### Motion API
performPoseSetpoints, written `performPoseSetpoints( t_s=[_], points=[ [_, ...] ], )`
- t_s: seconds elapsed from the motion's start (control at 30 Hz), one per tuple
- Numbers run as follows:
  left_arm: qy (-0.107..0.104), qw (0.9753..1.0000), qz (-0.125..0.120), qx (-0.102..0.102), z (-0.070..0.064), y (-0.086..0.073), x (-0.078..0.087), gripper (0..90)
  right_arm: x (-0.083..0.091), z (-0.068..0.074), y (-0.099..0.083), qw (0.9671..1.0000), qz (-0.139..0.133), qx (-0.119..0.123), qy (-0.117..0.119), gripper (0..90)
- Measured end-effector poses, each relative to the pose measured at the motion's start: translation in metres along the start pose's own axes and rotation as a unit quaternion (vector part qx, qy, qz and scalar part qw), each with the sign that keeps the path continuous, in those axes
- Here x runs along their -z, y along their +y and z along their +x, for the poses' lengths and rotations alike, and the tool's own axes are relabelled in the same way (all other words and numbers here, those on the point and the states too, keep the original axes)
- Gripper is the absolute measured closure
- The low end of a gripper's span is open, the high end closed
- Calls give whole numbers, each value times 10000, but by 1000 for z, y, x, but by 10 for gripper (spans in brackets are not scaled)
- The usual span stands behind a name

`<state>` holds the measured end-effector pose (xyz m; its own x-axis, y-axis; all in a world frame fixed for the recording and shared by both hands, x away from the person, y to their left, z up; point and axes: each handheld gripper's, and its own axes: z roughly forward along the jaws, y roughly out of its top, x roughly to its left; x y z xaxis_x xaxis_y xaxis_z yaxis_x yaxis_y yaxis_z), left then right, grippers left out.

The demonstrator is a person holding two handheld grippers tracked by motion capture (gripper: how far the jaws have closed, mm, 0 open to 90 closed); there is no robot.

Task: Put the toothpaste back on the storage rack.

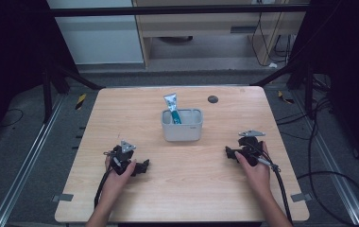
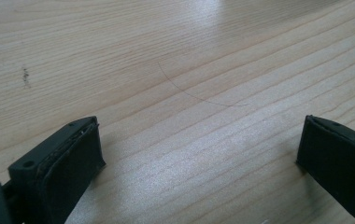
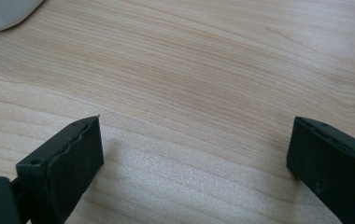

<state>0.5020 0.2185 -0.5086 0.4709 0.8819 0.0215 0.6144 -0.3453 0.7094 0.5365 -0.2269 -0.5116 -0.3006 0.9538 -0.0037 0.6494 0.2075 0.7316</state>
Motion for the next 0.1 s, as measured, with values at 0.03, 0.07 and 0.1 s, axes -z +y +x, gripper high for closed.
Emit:
performPoseSetpoints(
  t_s=[0.03, 0.07, 0.1],
  points=[
    [-16, 10000, 0, -1, 0, 0, 0, 0, 0, 0, 0, 10000, -3, -16, -16, 41],
    [-21, 10000, 2, -6, 0, 0, 0, 0, 1, 1, -1, 10000, 0, -31, -34, 40],
    [-24, 10000, 7, -9, 0, 0, 0, 0, 1, 1, -1, 10000, 2, -47, -32, 36]
  ],
)
